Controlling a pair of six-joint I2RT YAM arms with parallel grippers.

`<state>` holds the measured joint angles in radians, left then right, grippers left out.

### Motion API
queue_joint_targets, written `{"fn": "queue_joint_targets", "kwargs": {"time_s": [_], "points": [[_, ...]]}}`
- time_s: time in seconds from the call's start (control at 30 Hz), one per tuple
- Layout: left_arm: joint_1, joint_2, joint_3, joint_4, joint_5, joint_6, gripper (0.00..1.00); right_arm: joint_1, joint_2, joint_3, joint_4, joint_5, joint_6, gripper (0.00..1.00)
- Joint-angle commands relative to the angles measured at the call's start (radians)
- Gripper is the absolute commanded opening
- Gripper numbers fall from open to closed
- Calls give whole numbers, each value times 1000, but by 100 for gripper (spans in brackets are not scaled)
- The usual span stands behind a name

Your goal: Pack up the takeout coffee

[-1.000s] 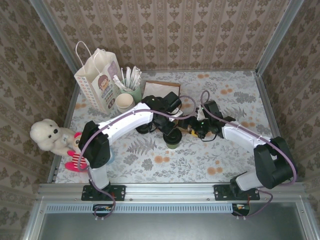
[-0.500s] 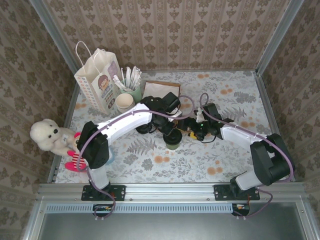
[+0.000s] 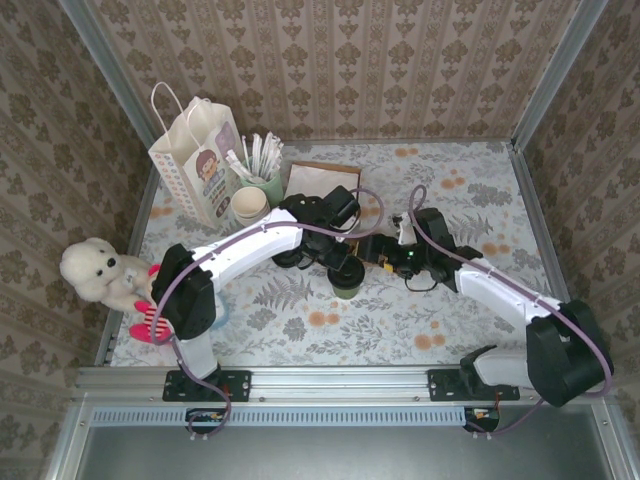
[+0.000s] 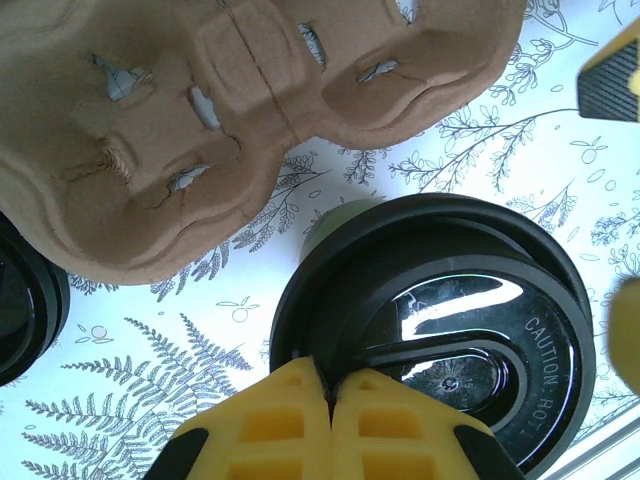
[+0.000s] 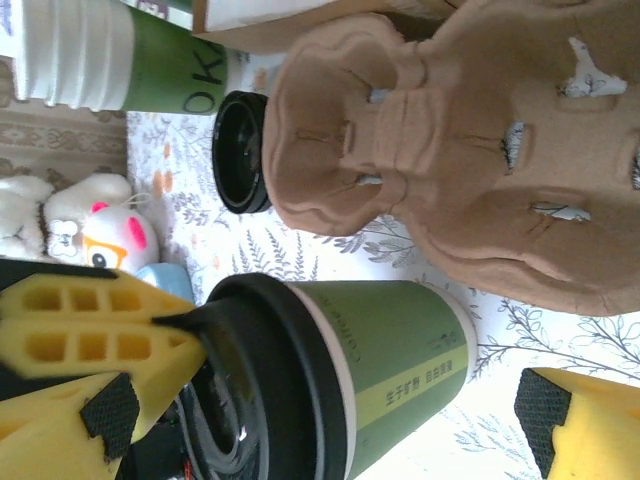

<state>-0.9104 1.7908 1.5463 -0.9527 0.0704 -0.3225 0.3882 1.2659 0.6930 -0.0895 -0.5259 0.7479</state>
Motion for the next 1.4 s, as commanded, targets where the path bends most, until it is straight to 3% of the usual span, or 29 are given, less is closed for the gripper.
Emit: {"fn": "queue_joint_targets", "kwargs": {"time_s": [0.0,0.2,0.3,0.57,0.63,0.87,1.37], "points": [[-7,14,19,-31,-35,-40,0,10,-15,-57,59,-57,-10,100],[-9,12,17,-22,-29,-58,0,53,29,-48,72,-68,-14,99],[-11,5,12,-15,-22,-64,0,71,53,-41,93,-71,-9,93],[-10,-1,3,4,-2,-90,0,89,90,-55,129,-25,20,88],[-10,0,0,9,6,-93,0,94,92,-57,114,3,21,82],[-5,-22,-11,36,35,-79,0,101,98,-46,53,38,6,78],[46,-167,-139,226,197,-56,18,133,98,17,-60,81,-28,77]]}}
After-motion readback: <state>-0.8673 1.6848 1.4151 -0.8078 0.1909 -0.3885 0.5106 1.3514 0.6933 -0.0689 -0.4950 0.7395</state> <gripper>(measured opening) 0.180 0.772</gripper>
